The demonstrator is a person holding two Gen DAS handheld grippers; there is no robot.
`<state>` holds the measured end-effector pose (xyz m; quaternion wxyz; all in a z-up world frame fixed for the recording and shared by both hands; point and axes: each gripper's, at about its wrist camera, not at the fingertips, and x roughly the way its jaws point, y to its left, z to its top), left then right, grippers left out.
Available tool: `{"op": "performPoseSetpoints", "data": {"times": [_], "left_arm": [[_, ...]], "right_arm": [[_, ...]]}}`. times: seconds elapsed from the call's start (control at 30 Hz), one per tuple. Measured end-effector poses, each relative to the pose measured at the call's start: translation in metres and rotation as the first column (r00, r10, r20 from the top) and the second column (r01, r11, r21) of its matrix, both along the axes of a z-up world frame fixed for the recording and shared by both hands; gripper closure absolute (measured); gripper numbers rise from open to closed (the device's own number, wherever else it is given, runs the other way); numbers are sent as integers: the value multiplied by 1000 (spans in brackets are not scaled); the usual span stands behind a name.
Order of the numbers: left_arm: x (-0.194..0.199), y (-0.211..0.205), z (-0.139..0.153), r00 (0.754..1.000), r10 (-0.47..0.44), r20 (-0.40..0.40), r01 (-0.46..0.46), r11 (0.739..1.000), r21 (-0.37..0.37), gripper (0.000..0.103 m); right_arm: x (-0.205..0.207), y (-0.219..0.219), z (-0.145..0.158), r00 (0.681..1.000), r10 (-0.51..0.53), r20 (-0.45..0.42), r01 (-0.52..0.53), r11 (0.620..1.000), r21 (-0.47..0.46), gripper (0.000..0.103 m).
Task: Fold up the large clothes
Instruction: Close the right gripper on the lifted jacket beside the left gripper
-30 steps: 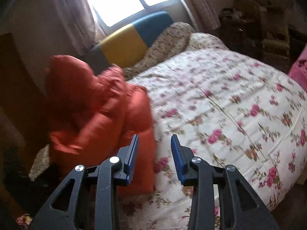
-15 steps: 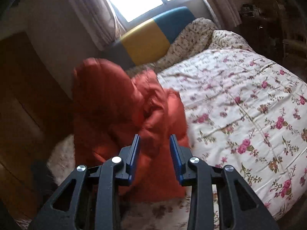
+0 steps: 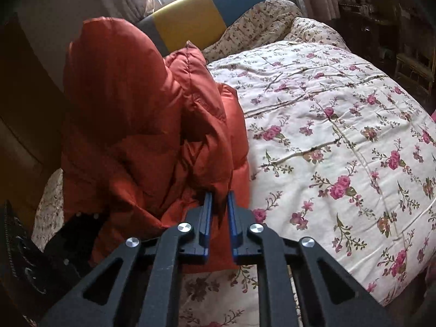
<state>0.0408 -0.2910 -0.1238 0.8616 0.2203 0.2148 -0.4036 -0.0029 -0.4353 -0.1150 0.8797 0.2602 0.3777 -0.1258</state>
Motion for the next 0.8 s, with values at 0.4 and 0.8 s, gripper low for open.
{"op": "performPoseSetpoints", "data": {"times": [0.4,0.8], "left_arm": [[-2,-1,1,1000,4,-4,-4,1000,3,77],[-11,39,32,986,-72,-150,74,997,7,74]], "right_arm": [[8,3,-6,1000,-1,-18,1,999,-39,95],[21,-3,-35,999,0,-47,-2,999,-42,95]]}}
